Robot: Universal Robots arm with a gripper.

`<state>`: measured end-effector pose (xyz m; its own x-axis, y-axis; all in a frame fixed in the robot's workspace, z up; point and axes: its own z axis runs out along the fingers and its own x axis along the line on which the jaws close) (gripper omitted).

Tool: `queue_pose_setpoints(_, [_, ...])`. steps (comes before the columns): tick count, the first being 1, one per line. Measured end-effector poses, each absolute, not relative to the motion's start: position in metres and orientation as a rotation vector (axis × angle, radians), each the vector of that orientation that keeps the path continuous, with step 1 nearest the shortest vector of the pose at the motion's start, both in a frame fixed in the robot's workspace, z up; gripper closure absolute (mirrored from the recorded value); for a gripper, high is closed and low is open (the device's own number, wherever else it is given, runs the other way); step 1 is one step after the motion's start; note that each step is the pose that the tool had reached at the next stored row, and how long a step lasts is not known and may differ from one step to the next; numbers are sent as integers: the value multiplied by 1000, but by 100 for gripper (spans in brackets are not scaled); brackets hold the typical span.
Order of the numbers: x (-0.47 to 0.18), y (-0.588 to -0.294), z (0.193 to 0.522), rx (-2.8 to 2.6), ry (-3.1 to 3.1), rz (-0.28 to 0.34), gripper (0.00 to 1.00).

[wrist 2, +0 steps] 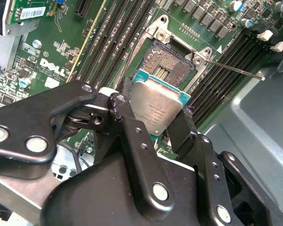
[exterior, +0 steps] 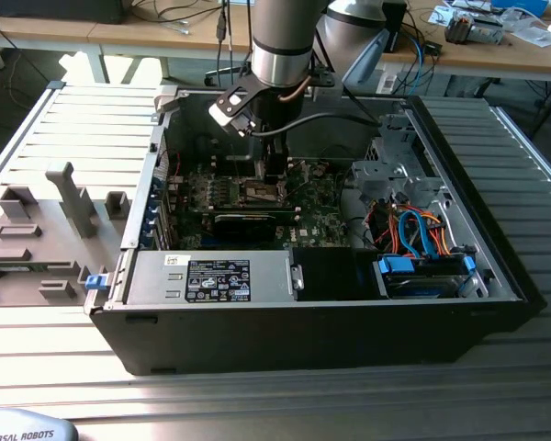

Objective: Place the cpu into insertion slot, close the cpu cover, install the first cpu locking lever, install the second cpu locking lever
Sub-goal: 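Place the cpu into insertion slot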

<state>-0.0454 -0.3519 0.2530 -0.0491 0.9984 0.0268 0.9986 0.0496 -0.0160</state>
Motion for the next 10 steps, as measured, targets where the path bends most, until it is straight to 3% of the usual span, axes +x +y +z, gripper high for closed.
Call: queue_pose_setpoints(10, [-45, -352, 251, -2145, -2254, -11, 46])
